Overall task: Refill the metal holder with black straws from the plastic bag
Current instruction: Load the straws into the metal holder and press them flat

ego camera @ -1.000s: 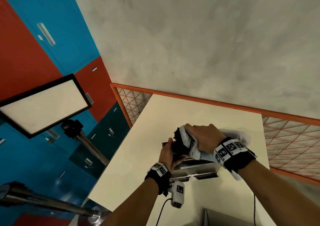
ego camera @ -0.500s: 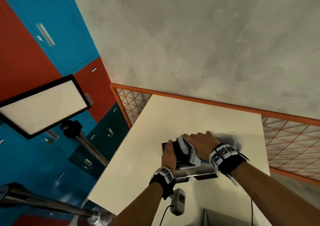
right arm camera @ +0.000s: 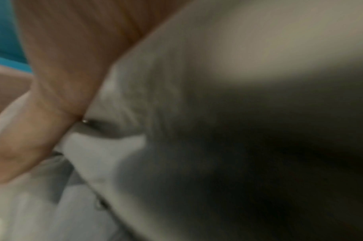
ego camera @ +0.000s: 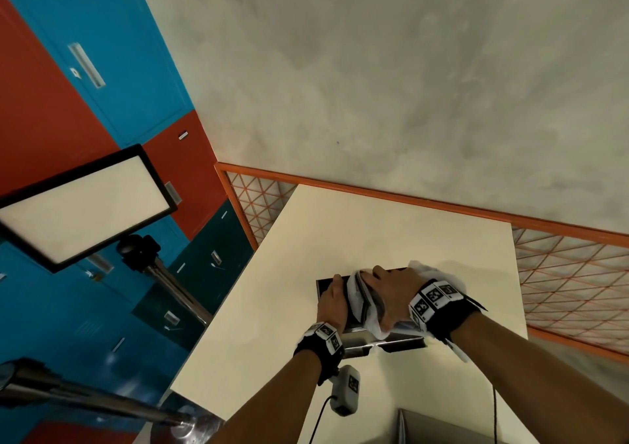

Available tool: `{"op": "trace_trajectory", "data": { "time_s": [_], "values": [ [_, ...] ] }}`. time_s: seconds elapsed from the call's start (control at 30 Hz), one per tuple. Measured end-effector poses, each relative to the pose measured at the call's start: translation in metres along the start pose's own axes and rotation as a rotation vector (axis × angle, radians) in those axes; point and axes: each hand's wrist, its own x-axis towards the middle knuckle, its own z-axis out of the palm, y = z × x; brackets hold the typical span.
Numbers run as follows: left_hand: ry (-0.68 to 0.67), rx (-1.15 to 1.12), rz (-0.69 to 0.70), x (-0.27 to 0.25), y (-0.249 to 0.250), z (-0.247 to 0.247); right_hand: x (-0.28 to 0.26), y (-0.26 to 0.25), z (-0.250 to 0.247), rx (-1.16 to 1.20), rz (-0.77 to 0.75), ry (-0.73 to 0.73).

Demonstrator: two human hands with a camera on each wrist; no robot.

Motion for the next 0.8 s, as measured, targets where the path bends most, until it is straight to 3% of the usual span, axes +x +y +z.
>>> {"op": "trace_trajectory", "data": {
  "time_s": [0.17, 0.33, 0.57, 0.8],
  "values": [
    [-0.024, 0.045, 0.013, 0.005, -0.001, 0.001, 0.006, -0.002, -0.004, -0.002, -0.015, -0.052],
    [0.002, 0.059, 0.019, 0.004, -0.001, 0.002, 0.005, -0.004, -0.011, -0.043, -0.028, 0.045],
    [0.016, 0.058, 0.014, 0.008, -0.006, 0.006, 0.004, -0.003, -0.012, -0.127, -0.115, -0.03],
    [-0.023, 0.154, -0.019, 0.017, -0.006, 0.007, -0.021, 0.011, -0.019, -0.033, 0.009, 0.129]
  ]
}}
